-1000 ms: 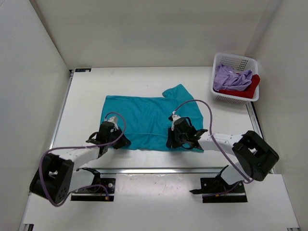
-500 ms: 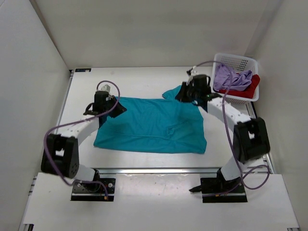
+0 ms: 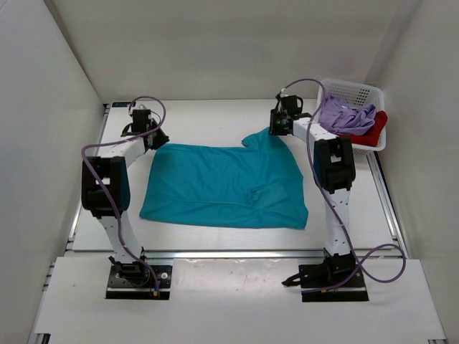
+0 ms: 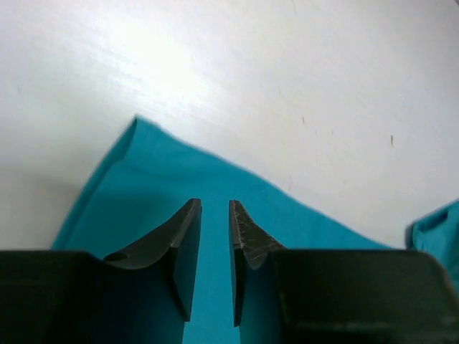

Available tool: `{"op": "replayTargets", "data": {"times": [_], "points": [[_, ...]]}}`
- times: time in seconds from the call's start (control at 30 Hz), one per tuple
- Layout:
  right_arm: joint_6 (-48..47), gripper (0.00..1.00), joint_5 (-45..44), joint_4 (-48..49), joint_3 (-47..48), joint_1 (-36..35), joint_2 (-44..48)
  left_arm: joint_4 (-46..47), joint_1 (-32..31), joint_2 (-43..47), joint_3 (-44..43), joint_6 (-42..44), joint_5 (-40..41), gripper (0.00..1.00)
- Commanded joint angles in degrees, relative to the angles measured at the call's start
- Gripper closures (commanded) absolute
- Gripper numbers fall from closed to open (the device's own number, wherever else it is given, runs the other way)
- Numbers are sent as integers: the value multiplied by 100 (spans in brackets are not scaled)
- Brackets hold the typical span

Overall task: Fold and stack the t-shirts
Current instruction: Fold the flattened tshirt in 1/3 of the way, then grap the side of the flattened tshirt furthest away from the robot with both arms

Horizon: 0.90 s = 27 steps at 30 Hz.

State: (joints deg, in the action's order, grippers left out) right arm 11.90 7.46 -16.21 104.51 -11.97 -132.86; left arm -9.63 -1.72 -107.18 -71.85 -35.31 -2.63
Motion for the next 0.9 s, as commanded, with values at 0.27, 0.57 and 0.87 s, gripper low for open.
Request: {"op": "replayTargets", "data": {"times": [0.27,0.57,0.87], "points": [[-601,70,-351,-1540,3114,10,-1529,-663,435,-858,-1041,490,519,60],[-636,68,-738,-2422,4165,-95,-2095,-865,462,-1007,-1322,736,536,51],[-601,68,-607,-2659,4376,-25,-2218,-760,426,-1279,-1515,604,263,44]]}}
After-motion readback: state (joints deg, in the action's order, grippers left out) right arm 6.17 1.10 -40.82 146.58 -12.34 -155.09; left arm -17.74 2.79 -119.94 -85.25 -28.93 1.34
